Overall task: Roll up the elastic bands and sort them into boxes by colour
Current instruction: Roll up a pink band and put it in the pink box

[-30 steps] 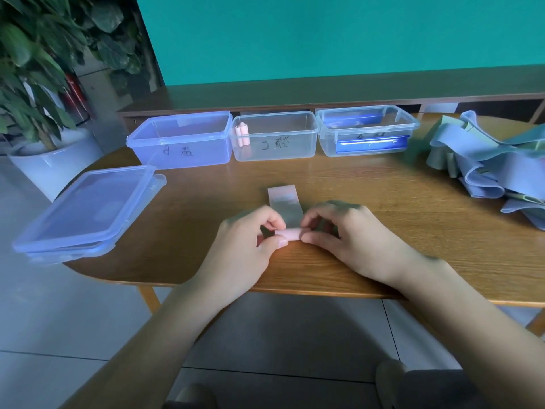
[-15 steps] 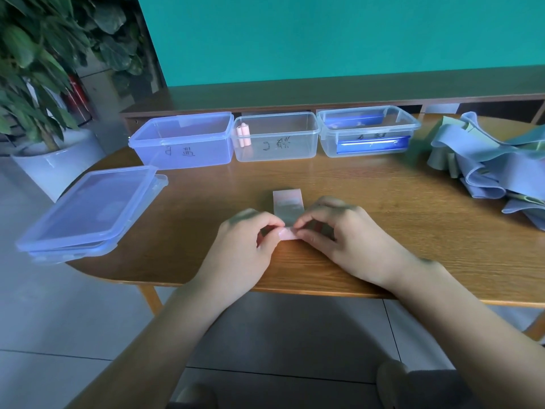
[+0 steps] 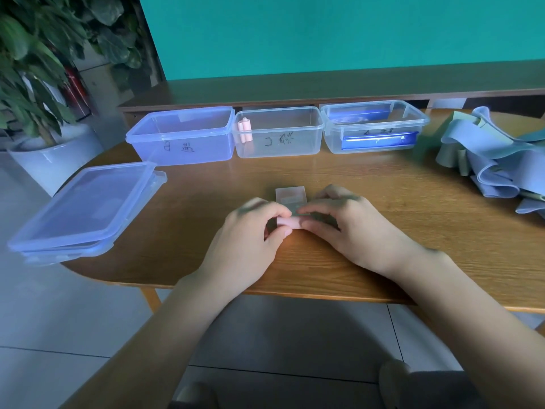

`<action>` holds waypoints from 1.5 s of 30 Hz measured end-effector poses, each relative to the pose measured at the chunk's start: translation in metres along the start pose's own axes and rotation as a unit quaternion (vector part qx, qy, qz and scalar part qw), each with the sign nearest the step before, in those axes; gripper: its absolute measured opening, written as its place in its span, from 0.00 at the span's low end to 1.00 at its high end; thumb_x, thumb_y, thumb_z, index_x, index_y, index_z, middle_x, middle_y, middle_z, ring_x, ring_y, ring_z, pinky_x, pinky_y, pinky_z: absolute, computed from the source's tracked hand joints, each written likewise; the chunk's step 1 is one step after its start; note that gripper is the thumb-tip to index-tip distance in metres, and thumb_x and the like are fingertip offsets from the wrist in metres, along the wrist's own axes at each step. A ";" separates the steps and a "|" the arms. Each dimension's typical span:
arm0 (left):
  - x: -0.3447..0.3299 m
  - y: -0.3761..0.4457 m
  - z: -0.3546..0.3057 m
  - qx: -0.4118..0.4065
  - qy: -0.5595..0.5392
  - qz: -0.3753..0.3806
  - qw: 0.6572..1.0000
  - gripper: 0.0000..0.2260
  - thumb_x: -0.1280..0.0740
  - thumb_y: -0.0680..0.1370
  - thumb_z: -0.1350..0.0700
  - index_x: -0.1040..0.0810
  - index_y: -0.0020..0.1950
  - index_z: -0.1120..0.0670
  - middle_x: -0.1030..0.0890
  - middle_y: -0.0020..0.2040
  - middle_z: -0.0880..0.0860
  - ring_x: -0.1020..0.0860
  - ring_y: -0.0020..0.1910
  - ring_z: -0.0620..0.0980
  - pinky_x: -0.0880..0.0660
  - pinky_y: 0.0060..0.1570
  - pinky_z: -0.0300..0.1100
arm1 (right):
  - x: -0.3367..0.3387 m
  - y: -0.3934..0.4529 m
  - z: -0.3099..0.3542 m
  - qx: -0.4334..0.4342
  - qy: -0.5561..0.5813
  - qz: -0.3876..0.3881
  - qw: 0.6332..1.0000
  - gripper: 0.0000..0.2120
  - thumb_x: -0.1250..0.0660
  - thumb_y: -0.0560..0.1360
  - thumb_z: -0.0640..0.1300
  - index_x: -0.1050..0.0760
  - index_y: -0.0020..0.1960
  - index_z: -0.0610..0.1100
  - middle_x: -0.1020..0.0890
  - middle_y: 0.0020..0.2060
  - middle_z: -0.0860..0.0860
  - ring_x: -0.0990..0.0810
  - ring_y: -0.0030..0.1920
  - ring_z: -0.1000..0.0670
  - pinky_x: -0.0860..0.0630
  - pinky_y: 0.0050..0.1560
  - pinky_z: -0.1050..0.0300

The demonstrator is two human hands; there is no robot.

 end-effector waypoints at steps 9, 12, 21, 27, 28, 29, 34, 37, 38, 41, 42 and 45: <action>-0.004 0.009 0.004 -0.018 0.003 -0.027 0.999 0.11 0.33 0.80 0.48 0.18 0.60 0.46 0.22 0.56 0.42 0.23 0.46 0.42 0.22 0.49 0.44 | 0.000 0.003 0.001 0.007 0.010 -0.033 0.999 0.07 0.27 0.77 0.45 0.18 0.55 0.50 0.20 0.49 0.54 0.20 0.47 0.53 0.22 0.54 0.52; -0.001 0.011 0.004 -0.036 -0.036 -0.055 0.997 0.08 0.30 0.77 0.50 0.16 0.55 0.46 0.21 0.51 0.40 0.24 0.41 0.40 0.29 0.43 0.29 | -0.002 0.004 -0.001 0.003 0.001 -0.026 1.000 0.10 0.28 0.77 0.43 0.18 0.58 0.49 0.19 0.50 0.53 0.20 0.48 0.52 0.23 0.55 0.52; -0.006 0.021 0.011 -0.014 -0.015 -0.016 1.000 0.10 0.30 0.78 0.50 0.19 0.59 0.42 0.21 0.55 0.37 0.27 0.45 0.38 0.29 0.48 0.34 | -0.003 0.012 -0.003 -0.001 -0.025 -0.023 0.999 0.15 0.28 0.77 0.41 0.19 0.63 0.48 0.20 0.56 0.51 0.21 0.54 0.50 0.24 0.57 0.55; -0.009 0.029 0.016 -0.013 -0.019 -0.011 1.000 0.12 0.31 0.79 0.49 0.19 0.62 0.43 0.20 0.58 0.40 0.25 0.49 0.42 0.23 0.53 0.45 | -0.006 0.017 -0.007 -0.014 -0.016 -0.039 0.999 0.13 0.27 0.76 0.42 0.18 0.61 0.47 0.19 0.53 0.52 0.20 0.51 0.51 0.23 0.57 0.54; -0.009 0.030 0.017 -0.016 -0.021 -0.014 1.000 0.12 0.31 0.79 0.50 0.19 0.62 0.44 0.20 0.58 0.40 0.24 0.50 0.42 0.23 0.53 0.46 | -0.006 0.018 -0.008 -0.018 -0.016 -0.035 0.999 0.14 0.27 0.77 0.42 0.18 0.61 0.47 0.19 0.52 0.52 0.20 0.52 0.51 0.24 0.58 0.53; -0.009 0.030 0.016 -0.019 -0.024 -0.020 0.999 0.13 0.31 0.79 0.50 0.19 0.63 0.44 0.20 0.59 0.40 0.24 0.50 0.42 0.22 0.53 0.46 | -0.006 0.019 -0.009 -0.019 -0.018 -0.030 0.999 0.14 0.28 0.77 0.42 0.19 0.62 0.48 0.19 0.52 0.52 0.20 0.52 0.50 0.24 0.58 0.52; -0.009 0.031 0.018 -0.036 -0.031 -0.031 0.998 0.10 0.30 0.78 0.52 0.18 0.59 0.44 0.21 0.56 0.38 0.25 0.49 0.40 0.22 0.50 0.45 | -0.003 0.027 -0.011 -0.008 -0.034 -0.002 0.999 0.14 0.33 0.81 0.49 0.20 0.65 0.54 0.21 0.48 0.52 0.23 0.50 0.50 0.24 0.56 0.52; -0.011 0.035 0.022 -0.038 -0.023 -0.016 0.999 0.11 0.32 0.80 0.51 0.20 0.61 0.43 0.21 0.58 0.39 0.25 0.53 0.42 0.22 0.53 0.46 | -0.003 0.029 -0.013 -0.001 -0.045 -0.004 0.999 0.14 0.35 0.82 0.50 0.20 0.66 0.54 0.21 0.50 0.49 0.22 0.53 0.46 0.24 0.58 0.50; -0.012 0.037 0.023 -0.041 -0.015 -0.011 0.999 0.11 0.33 0.80 0.51 0.21 0.63 0.43 0.21 0.59 0.39 0.25 0.55 0.43 0.23 0.55 0.48 | -0.004 0.029 -0.014 0.000 -0.043 -0.014 0.999 0.14 0.34 0.81 0.49 0.20 0.65 0.53 0.21 0.51 0.49 0.22 0.54 0.46 0.24 0.59 0.49; -0.015 0.039 0.024 -0.041 0.014 0.001 0.999 0.14 0.35 0.82 0.51 0.22 0.67 0.44 0.22 0.62 0.41 0.28 0.62 0.46 0.24 0.58 0.51 | -0.003 0.028 -0.017 0.006 -0.037 -0.038 0.999 0.11 0.30 0.79 0.45 0.19 0.61 0.50 0.21 0.51 0.51 0.21 0.54 0.48 0.23 0.58 0.50; -0.015 0.040 0.023 -0.043 0.020 -0.002 0.999 0.14 0.35 0.82 0.51 0.23 0.67 0.44 0.22 0.62 0.41 0.28 0.62 0.46 0.24 0.58 0.50 | -0.003 0.029 -0.018 0.005 -0.038 -0.036 0.999 0.11 0.29 0.79 0.44 0.19 0.61 0.50 0.20 0.51 0.52 0.21 0.54 0.48 0.23 0.58 0.49; -0.014 0.039 0.020 -0.043 0.023 -0.023 0.999 0.14 0.34 0.81 0.53 0.23 0.67 0.45 0.24 0.62 0.42 0.29 0.62 0.45 0.27 0.56 0.43 | -0.003 0.034 -0.023 -0.006 -0.045 -0.015 0.999 0.12 0.29 0.78 0.45 0.20 0.62 0.50 0.21 0.54 0.53 0.22 0.56 0.48 0.24 0.59 0.48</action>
Point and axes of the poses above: each hand's wrist, its own y-axis towards the middle knuckle, its own x-axis out of the back of the hand, z = x × y, the point moved 2 cm from there along y, towards the middle knuckle
